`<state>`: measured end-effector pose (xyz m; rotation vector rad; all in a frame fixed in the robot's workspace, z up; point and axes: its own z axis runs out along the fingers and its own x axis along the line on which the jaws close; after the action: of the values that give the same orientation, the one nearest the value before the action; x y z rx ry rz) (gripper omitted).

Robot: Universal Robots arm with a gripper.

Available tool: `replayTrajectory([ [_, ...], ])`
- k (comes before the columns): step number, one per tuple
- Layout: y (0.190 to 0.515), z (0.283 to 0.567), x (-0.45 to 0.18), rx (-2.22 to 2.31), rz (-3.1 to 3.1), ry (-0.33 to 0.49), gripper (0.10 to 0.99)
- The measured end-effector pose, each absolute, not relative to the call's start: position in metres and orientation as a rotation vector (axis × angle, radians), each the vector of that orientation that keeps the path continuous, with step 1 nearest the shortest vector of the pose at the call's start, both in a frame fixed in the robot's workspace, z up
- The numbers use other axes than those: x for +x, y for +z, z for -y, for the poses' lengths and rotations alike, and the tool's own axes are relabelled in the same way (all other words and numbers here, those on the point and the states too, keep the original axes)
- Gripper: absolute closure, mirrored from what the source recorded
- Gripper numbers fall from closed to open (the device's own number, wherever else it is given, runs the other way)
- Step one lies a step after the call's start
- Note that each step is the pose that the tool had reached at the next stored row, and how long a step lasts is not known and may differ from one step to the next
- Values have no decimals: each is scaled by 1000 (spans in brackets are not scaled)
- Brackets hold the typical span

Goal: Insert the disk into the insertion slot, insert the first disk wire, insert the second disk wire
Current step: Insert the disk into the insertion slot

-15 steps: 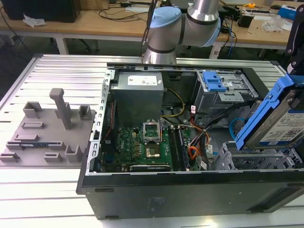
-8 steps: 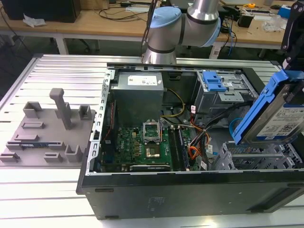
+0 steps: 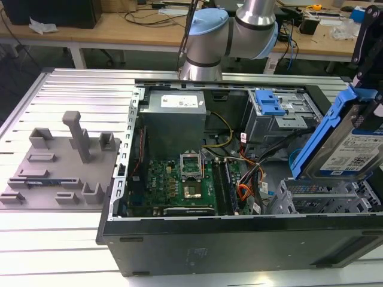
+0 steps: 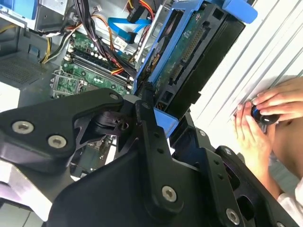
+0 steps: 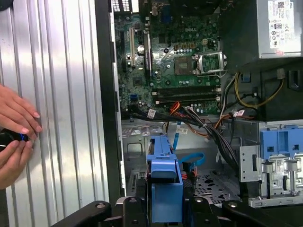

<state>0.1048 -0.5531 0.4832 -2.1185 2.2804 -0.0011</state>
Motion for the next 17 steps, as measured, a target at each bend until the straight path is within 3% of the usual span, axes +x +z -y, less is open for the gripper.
replayTrajectory([
  [17, 476, 546, 108, -2169, -2237, 9, 722],
])
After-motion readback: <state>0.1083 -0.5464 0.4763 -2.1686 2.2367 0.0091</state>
